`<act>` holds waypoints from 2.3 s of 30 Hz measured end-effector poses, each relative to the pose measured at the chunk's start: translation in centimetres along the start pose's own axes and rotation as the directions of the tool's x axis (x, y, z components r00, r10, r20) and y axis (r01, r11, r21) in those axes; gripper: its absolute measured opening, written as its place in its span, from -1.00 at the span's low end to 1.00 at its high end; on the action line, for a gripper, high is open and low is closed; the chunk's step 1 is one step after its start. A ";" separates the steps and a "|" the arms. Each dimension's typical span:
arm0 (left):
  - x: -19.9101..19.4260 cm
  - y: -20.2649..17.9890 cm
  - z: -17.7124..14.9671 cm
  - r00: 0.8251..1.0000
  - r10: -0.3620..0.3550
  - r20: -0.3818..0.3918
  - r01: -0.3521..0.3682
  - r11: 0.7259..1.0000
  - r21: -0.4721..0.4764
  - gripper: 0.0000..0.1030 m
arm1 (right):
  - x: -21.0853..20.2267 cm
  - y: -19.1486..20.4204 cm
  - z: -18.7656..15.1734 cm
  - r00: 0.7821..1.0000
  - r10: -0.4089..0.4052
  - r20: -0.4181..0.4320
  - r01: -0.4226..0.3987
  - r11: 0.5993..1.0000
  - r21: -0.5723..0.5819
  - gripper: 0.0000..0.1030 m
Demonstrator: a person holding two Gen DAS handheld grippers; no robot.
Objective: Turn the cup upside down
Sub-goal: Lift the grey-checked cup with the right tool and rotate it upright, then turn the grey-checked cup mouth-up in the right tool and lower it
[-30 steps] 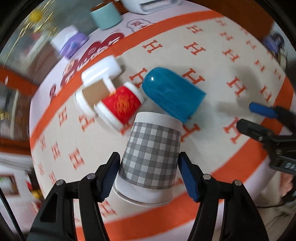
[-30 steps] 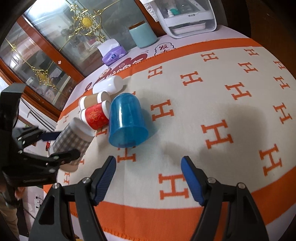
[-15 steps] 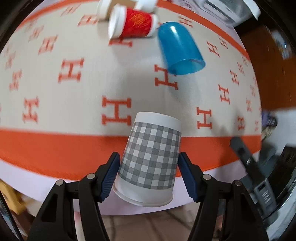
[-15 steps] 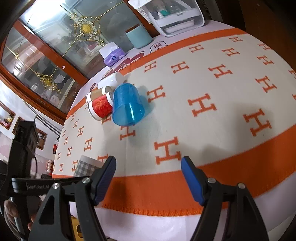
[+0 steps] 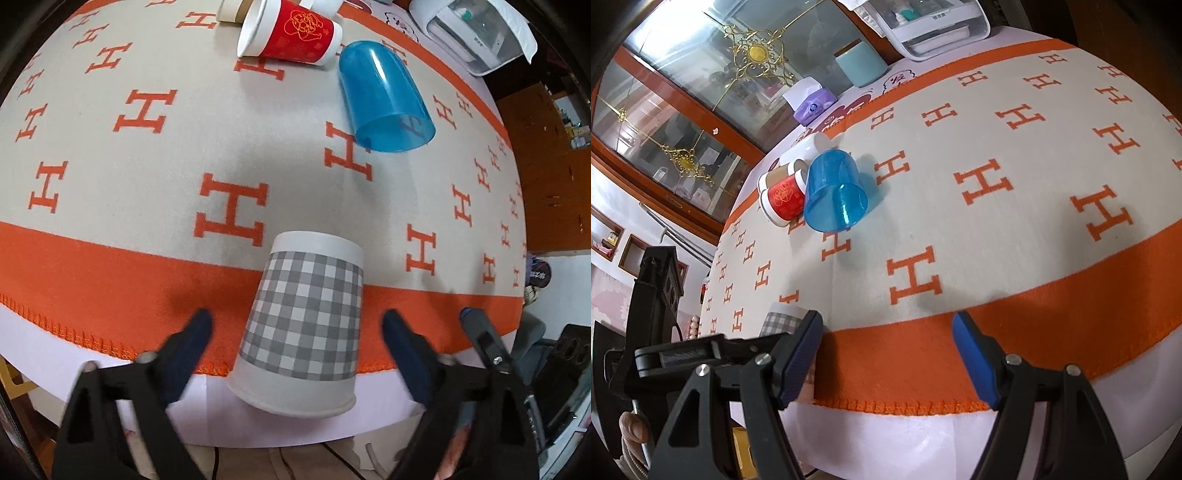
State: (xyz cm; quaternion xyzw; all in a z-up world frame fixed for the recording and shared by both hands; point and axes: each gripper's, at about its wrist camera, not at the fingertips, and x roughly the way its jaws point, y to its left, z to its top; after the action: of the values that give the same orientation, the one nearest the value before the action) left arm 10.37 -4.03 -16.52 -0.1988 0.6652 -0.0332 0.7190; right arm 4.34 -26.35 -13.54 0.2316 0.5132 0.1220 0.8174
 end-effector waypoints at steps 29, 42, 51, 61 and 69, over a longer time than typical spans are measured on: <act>-7.6 1.7 -1.2 0.968 0.032 0.247 -0.086 0.973 0.213 0.89 | 1.8 5.0 0.1 0.988 0.047 -0.144 -0.061 0.993 -0.097 0.42; -7.5 6.4 -1.7 0.947 0.070 0.313 -0.137 0.970 0.199 0.89 | 7.3 8.6 1.0 0.900 0.094 -0.426 -0.110 0.994 -0.014 0.42; -6.2 8.7 -1.3 0.954 0.076 0.288 -0.131 0.976 0.176 0.89 | 10.1 9.9 1.2 0.861 0.072 -0.503 -0.076 0.997 0.013 0.42; -5.1 9.8 -0.7 0.961 0.070 0.268 -0.118 0.979 0.168 0.89 | 11.4 9.4 1.1 0.834 0.069 -0.547 -0.052 0.998 0.046 0.17; -5.0 10.2 -0.5 0.959 0.068 0.274 -0.116 0.980 0.162 0.89 | 9.7 10.3 1.3 0.868 0.072 -0.491 -0.077 0.997 0.009 0.17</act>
State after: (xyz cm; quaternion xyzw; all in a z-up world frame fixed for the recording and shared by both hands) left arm 7.10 6.75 -15.16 -0.1056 0.5653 -0.0315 0.8175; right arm 10.20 -13.54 -15.50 0.2081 0.6939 0.2110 0.6563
